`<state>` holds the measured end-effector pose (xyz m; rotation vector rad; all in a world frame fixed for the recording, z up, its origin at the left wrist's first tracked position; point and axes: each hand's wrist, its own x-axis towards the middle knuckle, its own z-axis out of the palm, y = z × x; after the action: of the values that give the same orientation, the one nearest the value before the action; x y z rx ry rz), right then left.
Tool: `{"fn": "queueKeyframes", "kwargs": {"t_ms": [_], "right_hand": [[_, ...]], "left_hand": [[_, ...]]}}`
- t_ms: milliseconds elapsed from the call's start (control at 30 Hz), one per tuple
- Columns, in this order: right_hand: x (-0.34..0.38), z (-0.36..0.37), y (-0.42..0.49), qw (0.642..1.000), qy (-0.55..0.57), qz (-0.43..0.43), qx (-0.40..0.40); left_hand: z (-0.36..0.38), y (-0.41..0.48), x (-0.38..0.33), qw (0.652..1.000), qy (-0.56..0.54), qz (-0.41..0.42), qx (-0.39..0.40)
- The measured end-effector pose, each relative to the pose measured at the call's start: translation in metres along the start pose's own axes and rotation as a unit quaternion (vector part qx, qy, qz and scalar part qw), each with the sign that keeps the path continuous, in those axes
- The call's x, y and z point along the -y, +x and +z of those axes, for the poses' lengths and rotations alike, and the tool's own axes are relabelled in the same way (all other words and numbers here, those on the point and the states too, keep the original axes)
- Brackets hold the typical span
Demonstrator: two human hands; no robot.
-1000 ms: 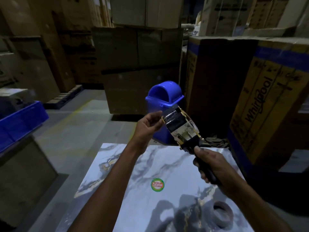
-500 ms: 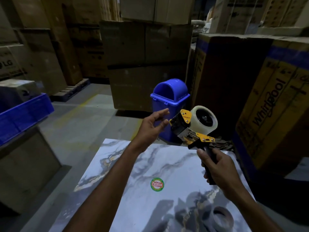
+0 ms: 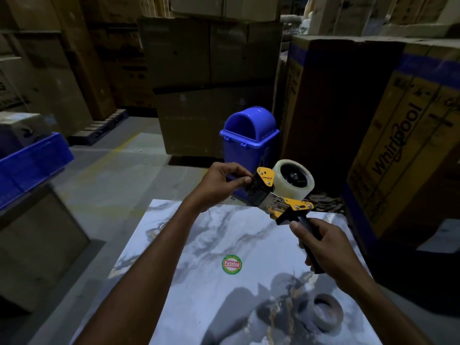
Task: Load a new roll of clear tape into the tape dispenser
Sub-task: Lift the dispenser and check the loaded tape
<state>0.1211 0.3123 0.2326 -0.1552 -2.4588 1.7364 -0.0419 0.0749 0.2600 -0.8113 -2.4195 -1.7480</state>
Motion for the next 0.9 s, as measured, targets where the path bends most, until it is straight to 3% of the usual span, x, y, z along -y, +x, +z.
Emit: {"fn": "queueKeyframes", "kwargs": {"t_ms": [167,500,733,900], "right_hand": [[-0.006,0.002,0.002,1.000,-0.017,0.009,-0.006],[-0.033,0.019,0.008,0.995,0.013,0.091,0.024],[-0.059,0.030,0.007,0.991,0.013,0.133,0.012],[-0.094,0.045,0.009,0.988,-0.059,0.142,0.001]], "left_hand": [[0.008,-0.001,0.013,0.999,0.049,-0.003,-0.002],[0.030,-0.013,0.048,0.997,0.013,-0.037,-0.070],[0.036,-0.021,0.080,0.967,-0.104,-0.155,-0.171],[0.051,-0.042,0.106,0.954,-0.105,-0.253,-0.118]]}}
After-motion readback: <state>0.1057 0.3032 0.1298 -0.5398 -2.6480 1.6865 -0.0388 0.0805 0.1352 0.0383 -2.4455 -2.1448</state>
